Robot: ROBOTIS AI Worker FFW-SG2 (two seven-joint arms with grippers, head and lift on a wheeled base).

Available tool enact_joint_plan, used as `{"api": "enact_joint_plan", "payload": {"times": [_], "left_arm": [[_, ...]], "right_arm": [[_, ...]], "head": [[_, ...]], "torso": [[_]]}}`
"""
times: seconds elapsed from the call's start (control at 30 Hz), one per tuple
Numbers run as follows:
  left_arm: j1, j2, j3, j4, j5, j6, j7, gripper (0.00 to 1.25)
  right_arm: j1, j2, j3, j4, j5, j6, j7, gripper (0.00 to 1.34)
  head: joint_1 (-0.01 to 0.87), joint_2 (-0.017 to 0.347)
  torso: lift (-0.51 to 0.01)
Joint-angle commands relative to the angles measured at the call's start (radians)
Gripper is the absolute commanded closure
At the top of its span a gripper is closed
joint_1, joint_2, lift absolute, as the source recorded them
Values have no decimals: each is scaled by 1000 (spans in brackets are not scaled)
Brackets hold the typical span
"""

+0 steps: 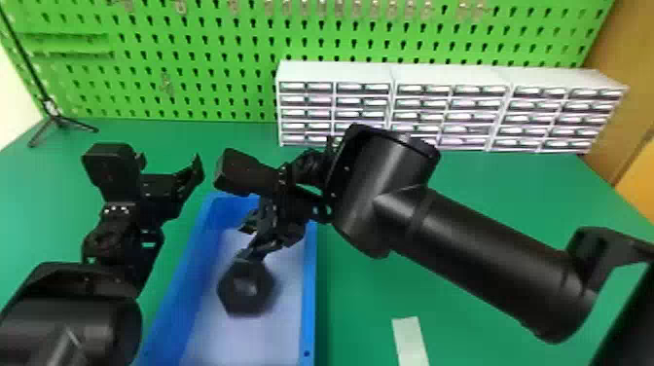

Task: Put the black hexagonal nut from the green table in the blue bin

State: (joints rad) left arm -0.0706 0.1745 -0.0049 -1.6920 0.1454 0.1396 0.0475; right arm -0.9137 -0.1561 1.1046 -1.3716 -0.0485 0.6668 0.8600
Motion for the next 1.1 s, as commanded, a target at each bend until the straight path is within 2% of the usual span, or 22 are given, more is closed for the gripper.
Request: {"api": "enact_joint_plan", "payload": {"times": [0.0, 0.13, 0.3, 0.9, 1.07], "left_arm": [[0, 0, 0, 0, 0, 0, 0, 295], [0, 0, 0, 0, 0, 0, 0, 295], [0, 0, 2, 0, 2, 0, 0, 295], [3, 0, 2, 0, 3, 0, 0, 295], [8, 0, 5, -2, 5, 0, 0, 295]], "right_arm": [[-4, 0, 4, 0, 1, 0, -4, 417], [-4, 0, 4, -1, 2, 0, -10, 236], [-4, -3, 4, -1, 2, 0, -15, 144], [1, -8, 3, -1, 2, 0, -16, 137], [16, -16, -46, -7, 9, -1, -9, 136]], "head": [[683, 28], [683, 28], [683, 28], [683, 28], [683, 28]], "torso": [[-96], [-96], [-96], [-96], [-96]]}}
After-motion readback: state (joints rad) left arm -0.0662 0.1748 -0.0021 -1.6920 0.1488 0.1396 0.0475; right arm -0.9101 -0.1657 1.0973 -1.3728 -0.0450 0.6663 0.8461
